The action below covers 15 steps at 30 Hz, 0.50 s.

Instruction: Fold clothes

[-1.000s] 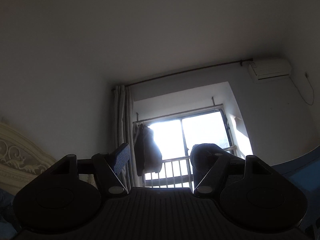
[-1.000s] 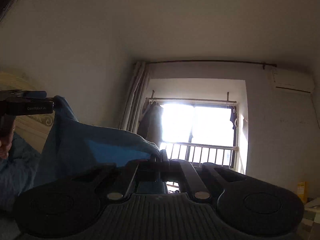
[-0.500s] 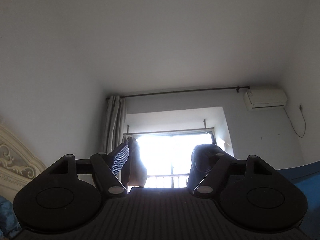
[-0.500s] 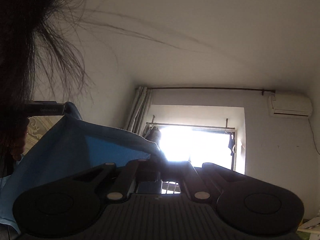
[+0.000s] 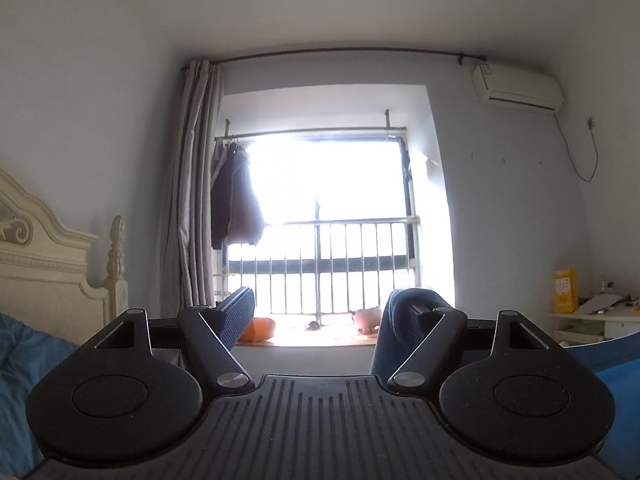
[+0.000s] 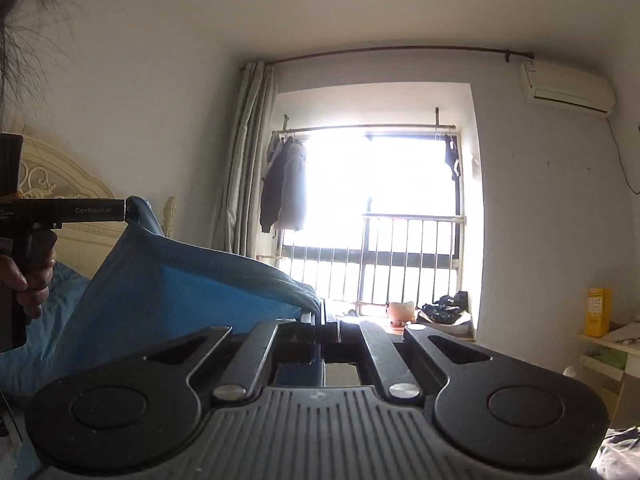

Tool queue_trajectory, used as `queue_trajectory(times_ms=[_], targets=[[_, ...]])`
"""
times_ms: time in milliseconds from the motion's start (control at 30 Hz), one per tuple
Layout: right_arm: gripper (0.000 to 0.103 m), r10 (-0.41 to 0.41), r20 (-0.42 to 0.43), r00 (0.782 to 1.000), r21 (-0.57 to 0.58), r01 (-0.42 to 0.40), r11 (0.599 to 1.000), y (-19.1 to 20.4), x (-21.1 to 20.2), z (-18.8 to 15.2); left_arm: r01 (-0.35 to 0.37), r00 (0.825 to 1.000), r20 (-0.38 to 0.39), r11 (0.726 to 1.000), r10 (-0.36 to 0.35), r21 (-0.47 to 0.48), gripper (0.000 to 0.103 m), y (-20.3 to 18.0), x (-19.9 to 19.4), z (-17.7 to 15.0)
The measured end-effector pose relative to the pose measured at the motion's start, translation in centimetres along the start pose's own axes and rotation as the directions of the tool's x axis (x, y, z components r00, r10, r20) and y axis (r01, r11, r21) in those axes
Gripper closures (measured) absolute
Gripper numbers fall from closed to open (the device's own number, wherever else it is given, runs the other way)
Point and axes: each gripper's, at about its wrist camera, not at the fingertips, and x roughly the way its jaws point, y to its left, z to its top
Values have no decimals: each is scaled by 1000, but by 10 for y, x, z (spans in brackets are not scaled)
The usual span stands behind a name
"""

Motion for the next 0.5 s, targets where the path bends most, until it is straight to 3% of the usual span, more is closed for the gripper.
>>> queue_trajectory(times_ms=[67, 133, 267, 300, 367, 400, 433, 500], targets=[[101, -19, -74, 997, 18, 20, 1000, -10, 32, -22, 4, 994, -105, 999, 0, 34, 27, -9, 29, -36], [101, -35, -143, 989, 45, 42, 998, -23, 67, -44, 11, 978, -209, 998, 4, 67, 27, -18, 57, -72], [100, -64, -278, 959, 88, 92, 992, -32, 134, -100, 35, 913, -408, 991, 21, 130, 25, -36, 114, -145], [98, -53, -344, 938, 127, 102, 987, -36, 149, -122, 43, 890, -455, 988, 28, 145, 15, -41, 128, -163], [80, -15, -479, 878, 212, 132, 968, -43, 178, -170, 62, 837, -545, 983, 43, 173, 10, -50, 157, -199], [58, -9, -538, 843, 232, 158, 960, -46, 187, -191, 72, 807, -588, 980, 52, 186, 10, -54, 171, -217], [58, -4, -594, 805, 247, 187, 951, -49, 196, -211, 77, 772, -633, 978, 63, 191, 10, -55, 176, -235], [57, 12, -632, 775, 277, 211, 937, -54, 190, -238, 83, 689, -720, 977, 85, 195, 10, -53, 177, -271]])
